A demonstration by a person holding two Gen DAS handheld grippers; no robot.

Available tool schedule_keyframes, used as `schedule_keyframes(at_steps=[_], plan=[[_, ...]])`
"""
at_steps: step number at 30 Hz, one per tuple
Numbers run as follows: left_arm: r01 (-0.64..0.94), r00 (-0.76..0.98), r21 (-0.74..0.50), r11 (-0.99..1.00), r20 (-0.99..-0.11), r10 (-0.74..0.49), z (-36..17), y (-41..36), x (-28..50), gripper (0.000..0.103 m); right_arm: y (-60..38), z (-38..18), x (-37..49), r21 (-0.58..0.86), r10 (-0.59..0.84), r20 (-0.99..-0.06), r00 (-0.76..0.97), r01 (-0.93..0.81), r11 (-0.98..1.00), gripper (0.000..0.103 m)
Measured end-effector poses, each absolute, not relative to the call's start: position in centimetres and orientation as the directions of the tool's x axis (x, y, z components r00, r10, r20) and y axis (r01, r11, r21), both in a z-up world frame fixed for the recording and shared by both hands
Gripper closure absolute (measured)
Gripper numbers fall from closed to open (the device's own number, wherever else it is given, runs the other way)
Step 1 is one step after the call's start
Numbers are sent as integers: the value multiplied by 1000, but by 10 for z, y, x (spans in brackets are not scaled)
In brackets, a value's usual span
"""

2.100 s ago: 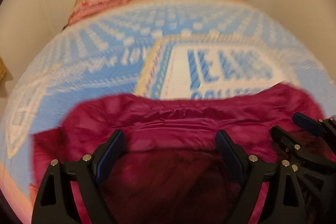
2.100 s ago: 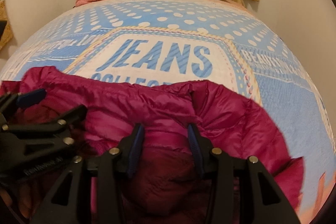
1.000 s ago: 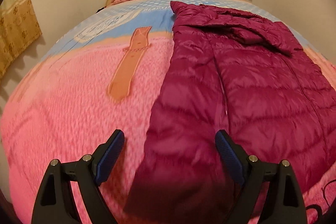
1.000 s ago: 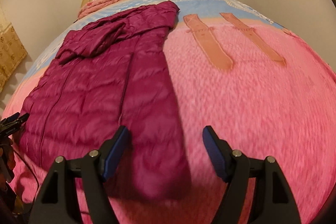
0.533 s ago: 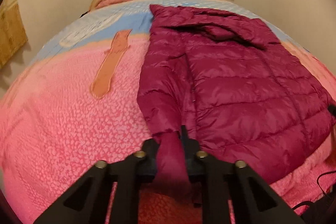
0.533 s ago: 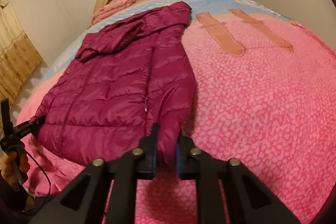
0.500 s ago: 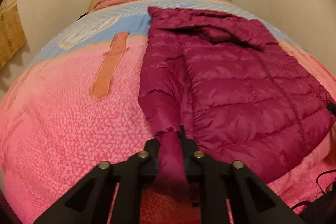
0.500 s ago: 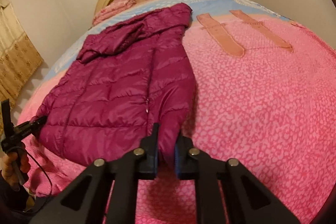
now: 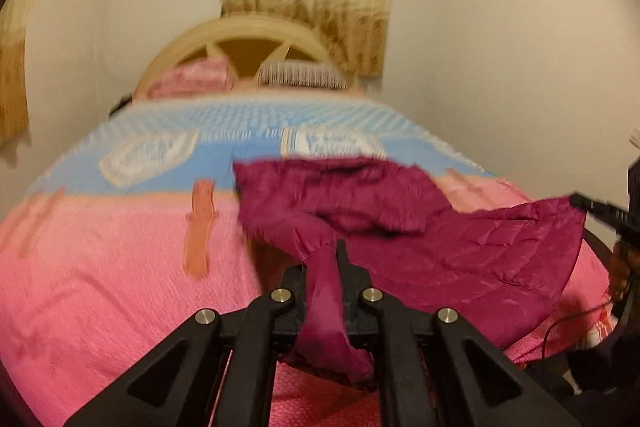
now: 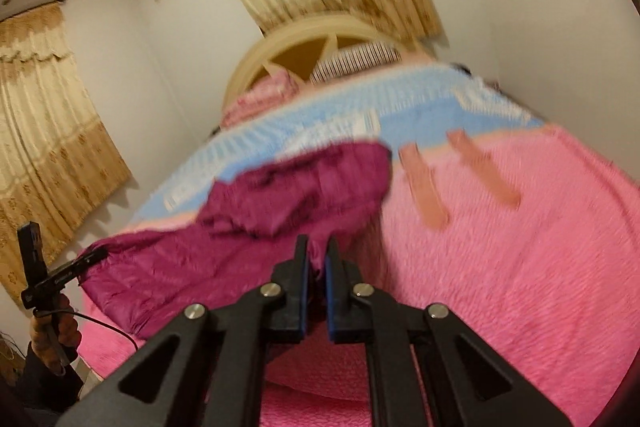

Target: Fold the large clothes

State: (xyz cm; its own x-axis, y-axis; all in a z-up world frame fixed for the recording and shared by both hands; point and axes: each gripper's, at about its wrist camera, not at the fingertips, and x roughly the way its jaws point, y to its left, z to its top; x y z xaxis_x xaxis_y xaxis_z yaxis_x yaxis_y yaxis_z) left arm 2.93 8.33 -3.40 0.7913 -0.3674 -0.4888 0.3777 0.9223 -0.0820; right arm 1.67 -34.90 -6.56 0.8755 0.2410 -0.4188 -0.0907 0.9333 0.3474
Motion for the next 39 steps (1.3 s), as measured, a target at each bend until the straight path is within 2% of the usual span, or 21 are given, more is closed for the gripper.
schedule_keyframes(at_steps=[3, 6, 10, 13, 14, 16, 17, 18, 19, 20, 22, 28, 34, 39], plan=[[381, 809, -24, 924, -475, -346, -25, 81, 27, 98, -346, -41, 5, 324, 231, -358, 905, -112, 939, 94], [348, 811, -4, 938, -501, -303, -41, 83, 61, 98, -347, -32, 18, 312, 215, -328, 920, -109, 944, 97], [280, 792, -60, 958, -550, -266, -72, 88, 145, 98, -356, -44, 77, 350, 193, -354, 915, -62, 935, 98], [222, 748, -112, 968, -618, -243, -95, 82, 184, 98, -354, -66, 134, 362, 191, -429, 883, -25, 932, 97], [225, 734, -134, 965, -628, -258, -99, 81, 185, 98, -354, -78, 148, 361, 174, -482, 859, 14, 933, 91], [238, 736, -114, 965, -627, -256, -104, 76, 180, 98, -354, -95, 151, 435, 247, -516, 820, 2, 901, 89], [244, 734, -108, 964, -629, -256, -106, 75, 174, 98, -352, -100, 147, 434, 270, -532, 803, -16, 901, 76], [248, 732, -110, 963, -629, -260, -109, 76, 170, 98, -349, -105, 137, 396, 259, -561, 786, -20, 918, 53], [244, 729, -112, 963, -635, -258, -112, 78, 170, 98, -349, -108, 128, 363, 238, -571, 786, -18, 932, 44], [235, 723, -119, 965, -642, -256, -114, 80, 171, 98, -349, -111, 111, 304, 199, -575, 794, -18, 952, 39], [221, 714, -144, 965, -650, -261, -119, 86, 174, 98, -351, -120, 88, 244, 170, -598, 783, -23, 969, 39], [199, 708, -198, 960, -648, -280, -120, 89, 191, 98, -366, -159, 46, 185, 115, -683, 721, 18, 983, 39], [196, 712, -182, 964, -650, -268, -118, 86, 190, 98, -338, -186, 29, 53, 93, -732, 675, -79, 995, 39], [177, 699, -202, 963, -663, -267, -123, 93, 191, 98, -300, -196, 27, -26, 121, -733, 670, -205, 978, 29]])
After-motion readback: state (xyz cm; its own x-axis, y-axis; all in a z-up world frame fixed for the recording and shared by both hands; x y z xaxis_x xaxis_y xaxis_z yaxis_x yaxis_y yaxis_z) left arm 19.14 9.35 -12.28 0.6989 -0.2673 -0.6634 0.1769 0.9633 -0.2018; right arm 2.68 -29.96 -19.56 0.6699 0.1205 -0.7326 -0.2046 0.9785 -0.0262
